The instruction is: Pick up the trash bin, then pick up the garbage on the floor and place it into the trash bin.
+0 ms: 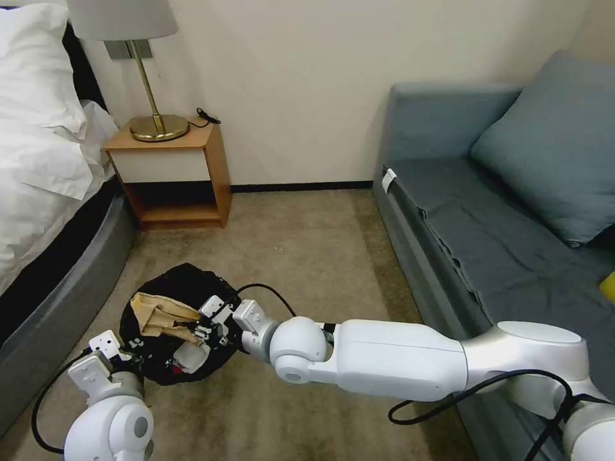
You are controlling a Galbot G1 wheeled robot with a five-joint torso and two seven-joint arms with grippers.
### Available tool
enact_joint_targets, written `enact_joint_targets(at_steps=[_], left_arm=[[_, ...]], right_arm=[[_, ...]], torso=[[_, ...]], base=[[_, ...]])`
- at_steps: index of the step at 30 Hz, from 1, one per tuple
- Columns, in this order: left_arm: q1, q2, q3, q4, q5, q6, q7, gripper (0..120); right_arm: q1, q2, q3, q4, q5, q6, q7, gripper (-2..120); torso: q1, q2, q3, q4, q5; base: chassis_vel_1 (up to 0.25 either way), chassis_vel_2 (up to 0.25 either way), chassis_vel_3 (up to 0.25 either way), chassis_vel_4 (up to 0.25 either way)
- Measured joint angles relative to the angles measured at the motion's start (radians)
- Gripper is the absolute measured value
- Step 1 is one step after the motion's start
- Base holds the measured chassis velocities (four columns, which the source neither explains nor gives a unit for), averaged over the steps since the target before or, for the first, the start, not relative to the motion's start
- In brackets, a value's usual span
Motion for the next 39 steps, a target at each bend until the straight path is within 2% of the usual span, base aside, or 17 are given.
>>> enact_joint_targets(at_steps=[1, 4, 7, 9, 10, 13, 15, 16, 19, 22, 27, 36, 37, 39], left_arm=[[0.0, 0.0, 0.0, 0.0, 0.0, 0.0, 0.0, 3], [-0.002, 0.001, 0.0, 0.004, -0.015, 0.0, -0.005, 3], [-0.005, 0.001, 0.001, 0.006, -0.035, 0.0, -0.02, 3], [-0.01, 0.004, 0.002, 0.007, -0.104, 0.009, -0.066, 3], [-0.01, 0.004, 0.002, 0.007, -0.104, 0.009, -0.066, 3], [-0.024, 0.012, -0.001, 0.017, -0.251, 0.026, -0.169, 3], [-0.026, 0.013, -0.002, 0.02, -0.269, 0.028, -0.181, 3], [-0.037, 0.018, -0.005, 0.034, -0.328, 0.032, -0.224, 3], [-0.058, 0.023, -0.011, 0.065, -0.427, 0.039, -0.283, 3], [-0.077, 0.027, -0.014, 0.094, -0.478, 0.041, -0.316, 3], [-0.094, 0.033, -0.015, 0.142, -0.501, 0.041, -0.329, 3], [-0.1, 0.033, -0.013, 0.171, -0.497, 0.04, -0.33, 3], [-0.097, 0.033, -0.013, 0.171, -0.49, 0.038, -0.322, 10], [-0.095, 0.033, -0.013, 0.171, -0.484, 0.036, -0.315, 12]], right_arm=[[0.0, 0.0, 0.0, 0.0, 0.0, 0.0, 0.0, 56], [0.001, -0.006, 0.016, 0.01, 0.0, -0.001, 0.011, 70], [0.002, -0.011, 0.029, 0.016, 0.001, -0.001, 0.018, 77], [0.005, -0.024, 0.06, 0.037, 0.005, -0.002, 0.024, 88], [0.005, -0.024, 0.06, 0.037, 0.005, -0.002, 0.024, 88], [0.007, -0.043, 0.105, 0.072, 0.013, -0.007, 0.032, 99], [0.007, -0.044, 0.108, 0.074, 0.014, -0.008, 0.033, 99], [0.007, -0.053, 0.121, 0.086, 0.015, -0.009, 0.037, 99], [0.0, -0.072, 0.135, 0.104, 0.015, -0.009, 0.04, 100], [-0.01, -0.087, 0.143, 0.115, 0.012, -0.009, 0.042, 100], [-0.026, -0.117, 0.152, 0.121, 0.002, -0.007, 0.042, 100], [-0.037, -0.13, 0.17, 0.121, -0.004, -0.005, 0.041, 100], [-0.039, -0.13, 0.173, 0.119, -0.005, -0.005, 0.041, 100], [-0.041, -0.13, 0.174, 0.118, -0.006, -0.005, 0.04, 100]], torso=[[0.0, 0.0, 0.0, 0.0, 0.0], [0.0, 0.0, 0.0, 0.0001, 0.0], [0.0, 0.0, 0.0, 0.0001, 0.0], [0.0, 0.0, 0.0, 0.0, 0.0001], [0.0, 0.0, 0.0, 0.0, 0.0001], [0.0, 0.0, 0.0, 0.0, 0.0001], [0.0, 0.0, 0.0, 0.0, 0.0001], [0.0, 0.0, 0.0, 0.0, 0.0], [0.0, 0.0, 0.0, 0.0, 0.0001], [0.0, 0.0, 0.0, -0.0001, 0.0], [0.0, 0.0, 0.0, 0.0, 0.0001], [0.0, 0.0, 0.0, 0.0, 0.0001], [0.0, 0.0, 0.0, 0.0, 0.0001], [0.0, 0.0, 0.0, 0.0, 0.0001]], base=[[0.0, 0.0, 0.0, 0.0], [0.0, 0.0, 0.0, 0.0], [0.0, 0.0, 0.0, 0.0], [0.0, 0.0, 0.0, 0.0], [0.0, 0.0, 0.0, 0.0], [0.0, 0.0, 0.0, 0.0], [0.0, 0.0, 0.0, 0.0], [0.0, 0.0, 0.0, 0.0], [0.0, 0.0, 0.0, 0.0], [0.0, 0.0, 0.0, 0.0], [0.0, 0.0, 0.0, 0.0], [0.0, 0.0, 0.0, 0.0], [0.0, 0.0, 0.0, 0.0], [0.0, 0.0, 0.0, 0.0]])
